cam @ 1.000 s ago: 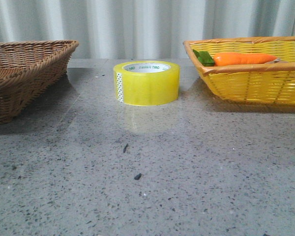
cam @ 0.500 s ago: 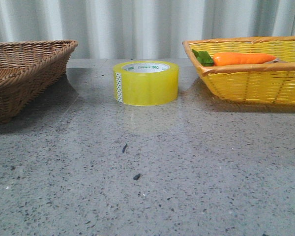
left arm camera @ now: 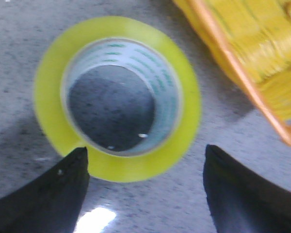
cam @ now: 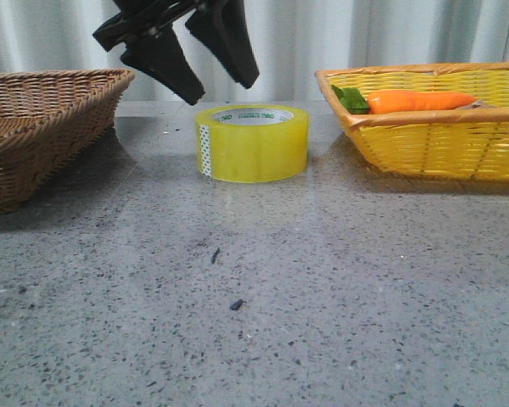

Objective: Transfer tape with both arms
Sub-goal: 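Lower the left gripper into the tape roll's hole and grasp its rim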

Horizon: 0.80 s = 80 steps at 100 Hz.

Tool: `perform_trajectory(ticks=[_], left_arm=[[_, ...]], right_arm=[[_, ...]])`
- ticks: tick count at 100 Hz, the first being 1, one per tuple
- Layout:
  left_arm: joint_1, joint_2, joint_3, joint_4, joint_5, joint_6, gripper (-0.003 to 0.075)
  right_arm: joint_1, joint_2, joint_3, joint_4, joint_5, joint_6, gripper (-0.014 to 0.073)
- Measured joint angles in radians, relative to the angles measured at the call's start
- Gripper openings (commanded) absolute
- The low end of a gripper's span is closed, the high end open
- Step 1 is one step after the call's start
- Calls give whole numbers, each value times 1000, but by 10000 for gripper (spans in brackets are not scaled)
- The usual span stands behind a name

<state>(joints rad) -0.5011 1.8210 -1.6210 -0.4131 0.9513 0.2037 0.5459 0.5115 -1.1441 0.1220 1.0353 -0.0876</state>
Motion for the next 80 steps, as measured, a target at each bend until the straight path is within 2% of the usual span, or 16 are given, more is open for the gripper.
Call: perform_trajectory(ticks=[23,43,66,73,80], left_arm=[[0,6,0,142,-65,-63,463],[0,37,-2,146,-94,-70,463],[0,83,-2,85,-127,-74,456],[0,94,-2,78,-129,-74,415],[0,105,-2,74,-130,-74,312]], right_arm=[[0,0,0,0,-3,2,-57],[0,0,0,0,-16,2,-57],[0,0,0,0,-18,2,-57],[0,0,0,0,-18,2,-57],[0,0,0,0,-18,2,-57]])
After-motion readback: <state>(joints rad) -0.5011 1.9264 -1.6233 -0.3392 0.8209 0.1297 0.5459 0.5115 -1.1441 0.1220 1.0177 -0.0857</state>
